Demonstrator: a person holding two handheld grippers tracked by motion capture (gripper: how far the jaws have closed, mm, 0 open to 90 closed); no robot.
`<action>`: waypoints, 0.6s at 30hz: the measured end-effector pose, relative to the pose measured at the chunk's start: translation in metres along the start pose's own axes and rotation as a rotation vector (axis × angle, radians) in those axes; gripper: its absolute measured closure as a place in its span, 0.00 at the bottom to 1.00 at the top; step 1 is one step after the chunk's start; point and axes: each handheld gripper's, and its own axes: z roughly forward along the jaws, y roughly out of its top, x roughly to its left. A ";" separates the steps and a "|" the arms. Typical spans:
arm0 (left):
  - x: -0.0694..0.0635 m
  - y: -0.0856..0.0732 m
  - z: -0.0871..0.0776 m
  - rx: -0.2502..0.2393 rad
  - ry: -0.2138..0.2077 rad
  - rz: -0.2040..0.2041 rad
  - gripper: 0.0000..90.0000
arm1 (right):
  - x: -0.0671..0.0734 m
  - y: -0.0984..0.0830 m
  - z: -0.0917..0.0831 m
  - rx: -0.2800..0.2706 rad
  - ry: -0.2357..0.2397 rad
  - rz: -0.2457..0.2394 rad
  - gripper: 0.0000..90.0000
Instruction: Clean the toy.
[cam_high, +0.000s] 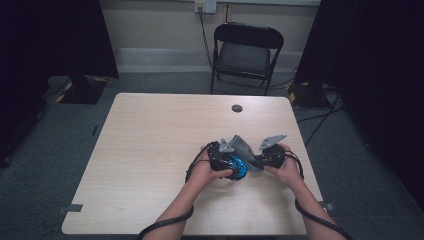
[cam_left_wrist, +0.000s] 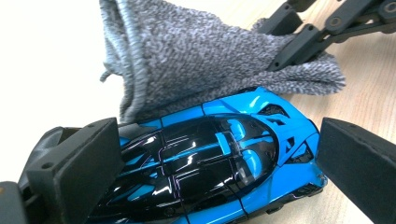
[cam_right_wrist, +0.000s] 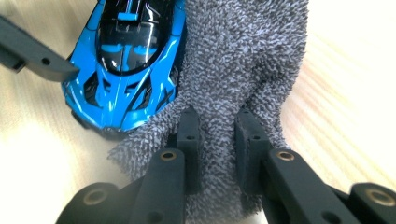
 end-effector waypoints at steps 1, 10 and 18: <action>0.000 0.000 0.000 0.000 0.002 0.001 0.00 | 0.001 -0.001 -0.001 -0.001 -0.001 0.005 0.84; 0.000 0.000 0.000 0.001 0.000 -0.006 0.00 | 0.007 -0.013 -0.011 -0.007 -0.015 0.020 0.83; 0.000 0.000 0.000 0.000 0.000 -0.007 0.00 | 0.012 -0.023 -0.019 -0.010 -0.021 0.040 0.83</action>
